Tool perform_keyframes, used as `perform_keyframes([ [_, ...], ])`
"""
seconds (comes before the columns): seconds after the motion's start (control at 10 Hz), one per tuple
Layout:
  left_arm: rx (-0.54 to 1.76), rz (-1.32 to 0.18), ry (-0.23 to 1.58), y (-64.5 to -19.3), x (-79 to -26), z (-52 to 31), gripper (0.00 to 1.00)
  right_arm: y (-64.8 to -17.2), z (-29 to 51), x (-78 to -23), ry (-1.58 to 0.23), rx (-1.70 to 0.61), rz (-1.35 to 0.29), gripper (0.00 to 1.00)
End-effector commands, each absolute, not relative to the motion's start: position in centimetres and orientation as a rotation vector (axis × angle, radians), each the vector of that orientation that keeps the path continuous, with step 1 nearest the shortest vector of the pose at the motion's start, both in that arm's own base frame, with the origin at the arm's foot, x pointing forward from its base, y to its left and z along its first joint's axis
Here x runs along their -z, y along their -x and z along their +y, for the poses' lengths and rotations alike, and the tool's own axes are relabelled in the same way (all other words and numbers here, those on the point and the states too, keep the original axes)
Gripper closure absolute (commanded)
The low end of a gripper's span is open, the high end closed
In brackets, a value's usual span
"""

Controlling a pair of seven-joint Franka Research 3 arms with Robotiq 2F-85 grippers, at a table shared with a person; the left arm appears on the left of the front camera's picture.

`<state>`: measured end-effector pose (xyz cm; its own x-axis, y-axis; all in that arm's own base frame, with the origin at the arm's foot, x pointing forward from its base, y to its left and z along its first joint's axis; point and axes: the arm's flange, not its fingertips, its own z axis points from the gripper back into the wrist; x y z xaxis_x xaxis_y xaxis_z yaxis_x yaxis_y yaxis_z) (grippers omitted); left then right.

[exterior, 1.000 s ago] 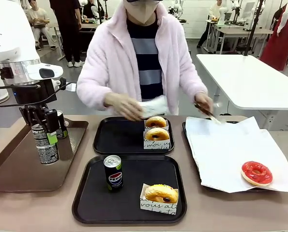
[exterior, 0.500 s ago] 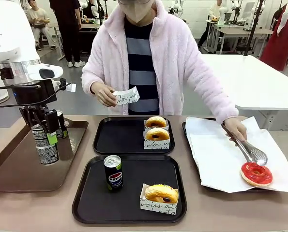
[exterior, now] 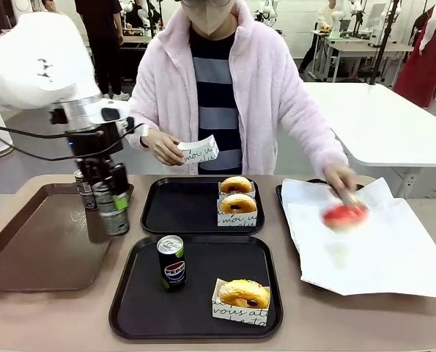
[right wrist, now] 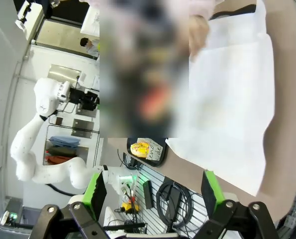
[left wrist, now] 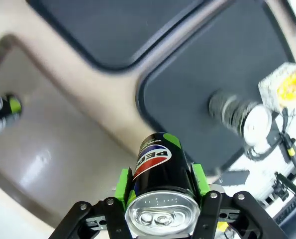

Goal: Set up donuts and drinks on trays.
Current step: Pick up one Pepsi coke from the Handle tray and place it on the Flat Tray without a Pepsi coke.

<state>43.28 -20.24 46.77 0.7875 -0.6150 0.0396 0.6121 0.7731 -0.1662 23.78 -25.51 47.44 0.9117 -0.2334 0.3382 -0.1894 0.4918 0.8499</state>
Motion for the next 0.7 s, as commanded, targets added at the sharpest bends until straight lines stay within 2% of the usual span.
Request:
perform_keyframes([
  [0.0, 0.715, -0.099, 0.181, -45.7, -47.3, -22.5, 0.42, -23.9, -25.6, -47.6, -1.086, 0.015, -0.469, 0.0],
  [0.6, 0.831, -0.255, 0.148, -48.7, -44.4, -27.3, 0.42, -23.9, -25.6, -47.6, -1.086, 0.015, -0.469, 0.0],
])
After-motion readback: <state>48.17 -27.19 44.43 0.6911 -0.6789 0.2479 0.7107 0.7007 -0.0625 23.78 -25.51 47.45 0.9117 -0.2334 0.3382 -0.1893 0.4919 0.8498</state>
